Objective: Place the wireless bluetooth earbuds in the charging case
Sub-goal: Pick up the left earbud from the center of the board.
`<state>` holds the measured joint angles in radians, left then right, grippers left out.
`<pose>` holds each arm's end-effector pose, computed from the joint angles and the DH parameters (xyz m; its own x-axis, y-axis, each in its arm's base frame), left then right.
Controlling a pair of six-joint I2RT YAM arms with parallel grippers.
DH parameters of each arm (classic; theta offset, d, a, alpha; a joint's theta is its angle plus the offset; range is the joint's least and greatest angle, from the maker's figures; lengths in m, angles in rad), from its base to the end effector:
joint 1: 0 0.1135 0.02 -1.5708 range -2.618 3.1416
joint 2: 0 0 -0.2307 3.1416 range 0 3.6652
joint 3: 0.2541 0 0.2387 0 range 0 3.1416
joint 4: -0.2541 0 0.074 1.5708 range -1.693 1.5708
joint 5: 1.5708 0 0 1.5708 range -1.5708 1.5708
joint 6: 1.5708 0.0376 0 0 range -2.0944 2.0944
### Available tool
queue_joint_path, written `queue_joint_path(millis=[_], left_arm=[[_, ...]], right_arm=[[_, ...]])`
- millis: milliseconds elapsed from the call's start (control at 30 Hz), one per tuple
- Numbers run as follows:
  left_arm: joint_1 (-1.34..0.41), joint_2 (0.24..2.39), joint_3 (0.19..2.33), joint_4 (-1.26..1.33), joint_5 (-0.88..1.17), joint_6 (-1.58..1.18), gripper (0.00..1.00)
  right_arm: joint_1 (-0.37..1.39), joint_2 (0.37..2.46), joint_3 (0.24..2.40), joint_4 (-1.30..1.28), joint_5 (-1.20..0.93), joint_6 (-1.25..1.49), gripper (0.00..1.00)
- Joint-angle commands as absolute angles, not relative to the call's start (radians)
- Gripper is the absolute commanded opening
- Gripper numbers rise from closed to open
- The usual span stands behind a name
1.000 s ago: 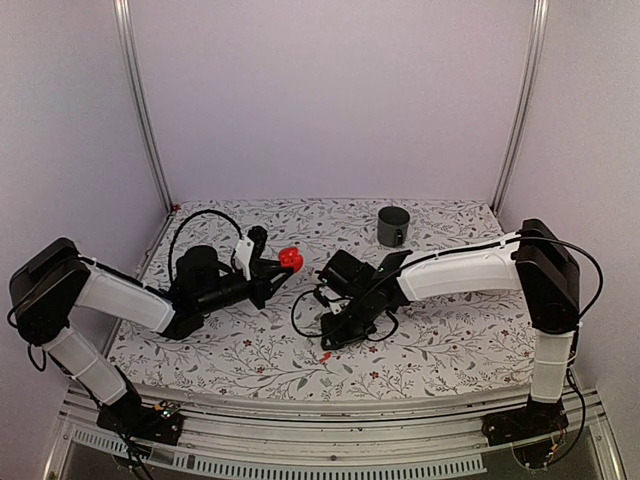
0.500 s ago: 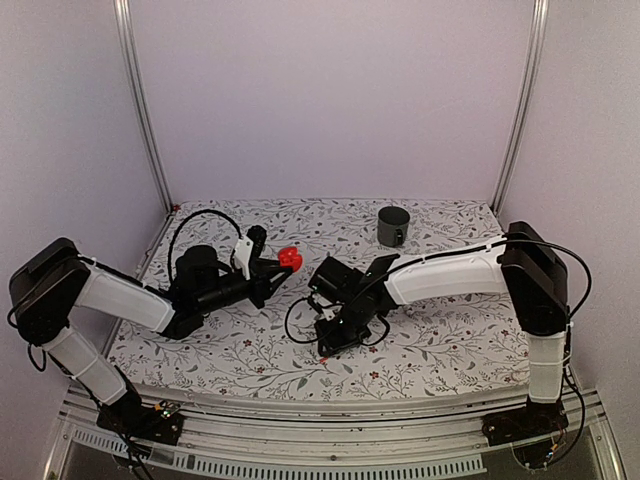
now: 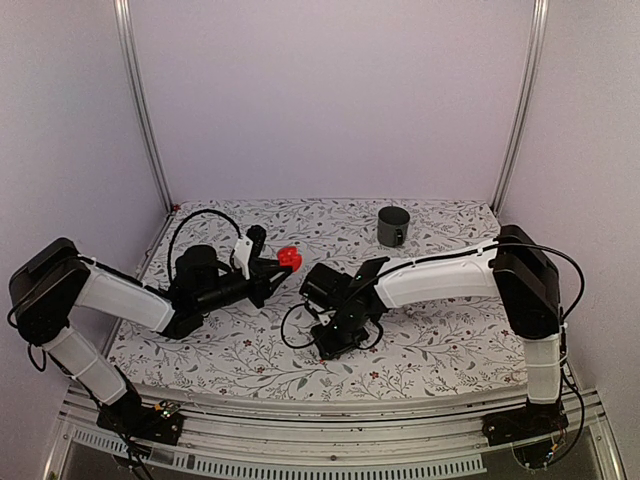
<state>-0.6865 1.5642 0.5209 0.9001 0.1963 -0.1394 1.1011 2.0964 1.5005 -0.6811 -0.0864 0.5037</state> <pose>0.2246 -0.1935 0.1589 -0.2164 0.0012 -0.9763 0.7482 0.6426 -0.1651 0.1750 0.3518 0.1264 -0.8137 -0.5406 -0.2138 -0.5788 0.7874 0.2121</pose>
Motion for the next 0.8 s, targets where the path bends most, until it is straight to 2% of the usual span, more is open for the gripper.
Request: queue_joint_path(millis=[0, 400, 433, 500, 767], left_arm=[[-0.672, 1.543, 0.531, 0.9, 0.192, -0.135, 0.0], [-0.671, 1.552, 0.532, 0.897, 0.194, -0.137, 0.0], [-0.672, 1.553, 0.532, 0.897, 0.194, -0.139, 0.0], [-0.672, 1.555, 0.531, 0.896, 0.192, -0.141, 0.0], [-0.672, 1.583, 0.538, 0.887, 0.192, -0.146, 0.0]], right_arm=[[1.115, 2.129, 1.531, -0.69, -0.068, 0.503, 0.26], [1.115, 2.129, 1.528, -0.685, -0.053, 0.521, 0.2], [1.114, 2.126, 1.527, -0.684, -0.051, 0.523, 0.16], [1.115, 2.113, 1.522, -0.681, -0.035, 0.527, 0.14], [1.092, 2.033, 1.475, -0.643, 0.018, 0.551, 0.14]])
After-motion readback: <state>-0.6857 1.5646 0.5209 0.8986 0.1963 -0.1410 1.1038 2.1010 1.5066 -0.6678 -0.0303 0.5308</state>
